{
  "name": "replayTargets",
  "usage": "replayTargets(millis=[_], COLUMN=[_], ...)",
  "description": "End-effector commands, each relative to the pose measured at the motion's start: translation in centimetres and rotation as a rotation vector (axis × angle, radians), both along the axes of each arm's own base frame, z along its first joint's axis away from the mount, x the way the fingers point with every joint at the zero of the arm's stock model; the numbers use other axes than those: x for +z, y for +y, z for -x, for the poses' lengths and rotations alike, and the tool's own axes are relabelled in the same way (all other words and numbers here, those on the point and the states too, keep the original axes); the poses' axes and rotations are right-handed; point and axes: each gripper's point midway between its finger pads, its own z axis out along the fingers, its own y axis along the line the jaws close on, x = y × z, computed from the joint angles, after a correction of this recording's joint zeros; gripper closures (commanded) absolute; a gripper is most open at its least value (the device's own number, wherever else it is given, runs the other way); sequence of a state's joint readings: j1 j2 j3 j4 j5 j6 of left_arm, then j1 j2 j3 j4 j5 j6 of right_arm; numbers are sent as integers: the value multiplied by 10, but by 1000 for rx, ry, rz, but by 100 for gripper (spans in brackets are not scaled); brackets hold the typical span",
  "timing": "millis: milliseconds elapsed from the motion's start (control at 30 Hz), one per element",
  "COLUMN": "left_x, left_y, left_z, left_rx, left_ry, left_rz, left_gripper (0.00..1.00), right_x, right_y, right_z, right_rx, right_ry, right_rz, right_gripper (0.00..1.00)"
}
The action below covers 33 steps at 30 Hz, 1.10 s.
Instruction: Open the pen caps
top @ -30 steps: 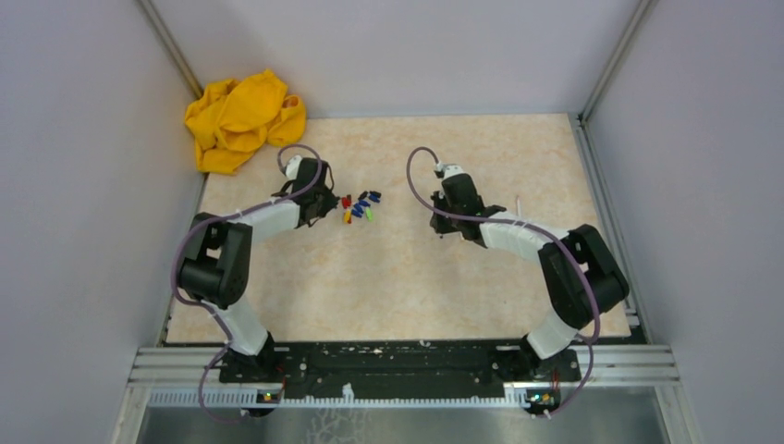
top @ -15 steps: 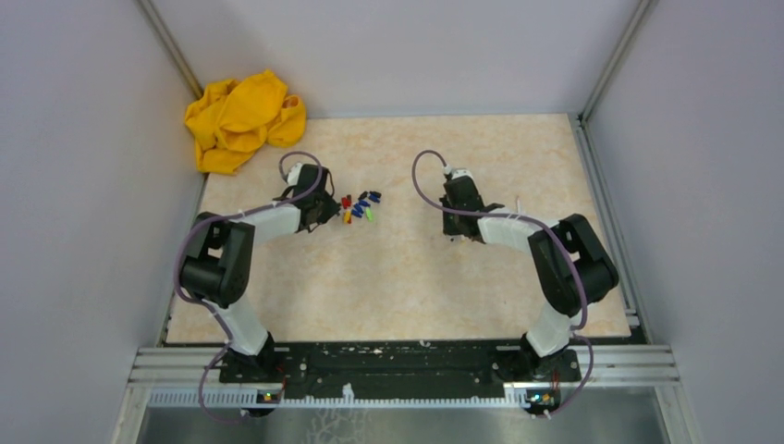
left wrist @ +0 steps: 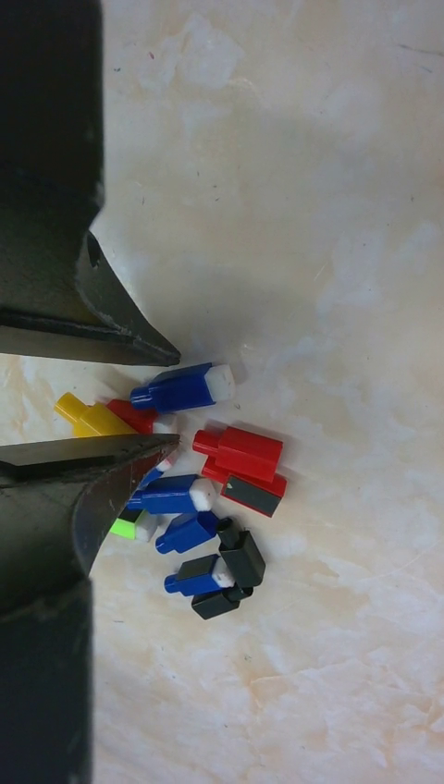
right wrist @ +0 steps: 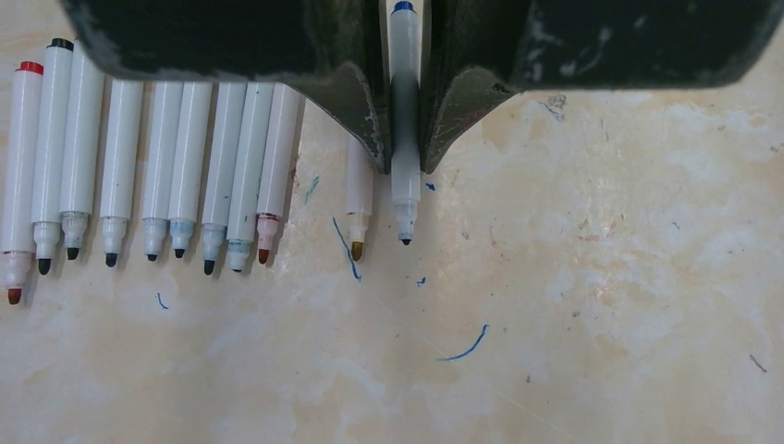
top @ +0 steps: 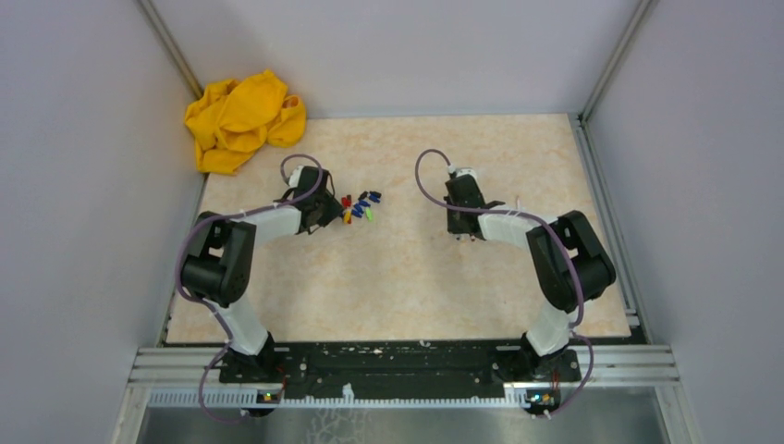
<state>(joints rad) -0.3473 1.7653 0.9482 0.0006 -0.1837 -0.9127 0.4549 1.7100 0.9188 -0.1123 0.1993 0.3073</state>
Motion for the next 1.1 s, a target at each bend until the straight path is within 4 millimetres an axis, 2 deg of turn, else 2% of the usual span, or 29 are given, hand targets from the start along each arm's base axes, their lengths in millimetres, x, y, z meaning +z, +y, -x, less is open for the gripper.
replayTargets(millis=[0,267,467,633,833,933,1000,1067], left_x=[6,17,21,33,62,86,106,122], left_y=[-5,-11,-12,-10,-5,-4,-6,-7], left_z=[0,2,4,4,4,1,-1,-4], left_rx=[5,3,8,23,26,0,-26,-46], left_ry=[-20,-44,-52,-71,-105,-164,-212,-249], left_rz=[33,70,75,65,35,8,-17,-42], left_gripper=[60,57,56,52,45,36,3,1], right_x=[2,-6,-2,22,61,83,97,111], right_y=[-6,-12,-12,2,11,14,16,17], right_z=[-11,-9,-10,-17,-34,-41,-46,-51], right_rx=[-23,-36,-36,10,24,34,45,51], right_ry=[-18,-7,-22,-92,-161,-210,-242,-277], right_rz=[35,64,64,25,9,-4,-6,-13], right_gripper=[87,79,77,71,62,54,51,49])
